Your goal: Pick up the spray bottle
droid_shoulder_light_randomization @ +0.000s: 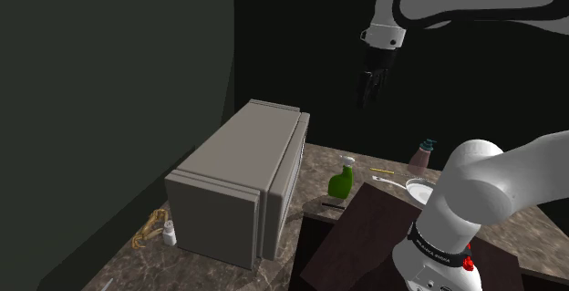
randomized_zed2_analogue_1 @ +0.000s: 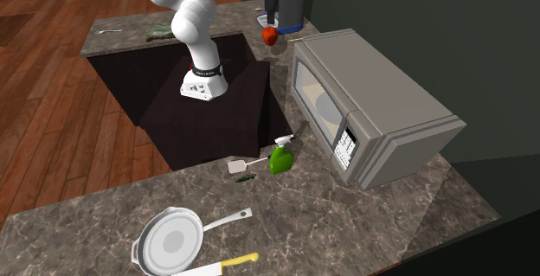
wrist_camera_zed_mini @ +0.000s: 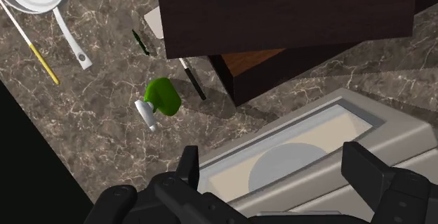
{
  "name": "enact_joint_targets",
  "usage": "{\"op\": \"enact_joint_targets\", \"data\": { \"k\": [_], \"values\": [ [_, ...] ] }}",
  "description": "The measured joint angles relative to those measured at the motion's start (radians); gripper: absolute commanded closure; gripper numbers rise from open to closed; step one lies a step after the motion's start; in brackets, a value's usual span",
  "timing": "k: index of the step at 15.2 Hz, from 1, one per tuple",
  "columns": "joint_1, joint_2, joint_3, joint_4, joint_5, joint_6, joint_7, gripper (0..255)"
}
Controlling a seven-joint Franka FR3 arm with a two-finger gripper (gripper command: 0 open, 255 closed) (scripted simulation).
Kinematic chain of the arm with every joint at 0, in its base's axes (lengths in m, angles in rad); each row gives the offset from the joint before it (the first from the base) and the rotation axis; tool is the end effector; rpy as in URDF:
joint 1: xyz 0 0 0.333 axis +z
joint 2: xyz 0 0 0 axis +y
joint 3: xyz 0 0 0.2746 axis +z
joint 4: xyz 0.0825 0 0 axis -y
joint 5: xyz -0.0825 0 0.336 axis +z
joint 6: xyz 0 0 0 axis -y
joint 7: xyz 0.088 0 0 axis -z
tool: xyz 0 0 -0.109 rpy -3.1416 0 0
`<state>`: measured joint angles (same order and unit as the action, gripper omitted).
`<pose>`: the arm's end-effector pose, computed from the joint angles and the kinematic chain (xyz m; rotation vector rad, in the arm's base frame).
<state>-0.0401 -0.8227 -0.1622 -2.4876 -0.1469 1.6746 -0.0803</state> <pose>0.2787 -0.0796 0.5188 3.1126 -0.0870 0.0012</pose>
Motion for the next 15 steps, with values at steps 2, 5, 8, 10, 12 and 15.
{"op": "enact_joint_targets", "data": {
  "k": [2, 5, 8, 10, 12, 15],
  "values": [
    [-0.01, 0.007, -0.047, -0.051, -0.028, 0.065, -0.048, 0],
    [-0.023, 0.033, -0.113, -0.116, -0.065, 0.166, -0.113, 0],
    [-0.038, 0.071, -0.187, -0.161, -0.103, 0.26, -0.186, 0],
    [-0.044, 0.104, -0.234, -0.189, -0.124, 0.328, -0.231, 0],
    [-0.045, 0.153, -0.285, -0.208, -0.142, 0.402, -0.277, 0],
    [-0.037, 0.24, -0.364, -0.217, -0.155, 0.507, -0.353, 0]
  ]
}}
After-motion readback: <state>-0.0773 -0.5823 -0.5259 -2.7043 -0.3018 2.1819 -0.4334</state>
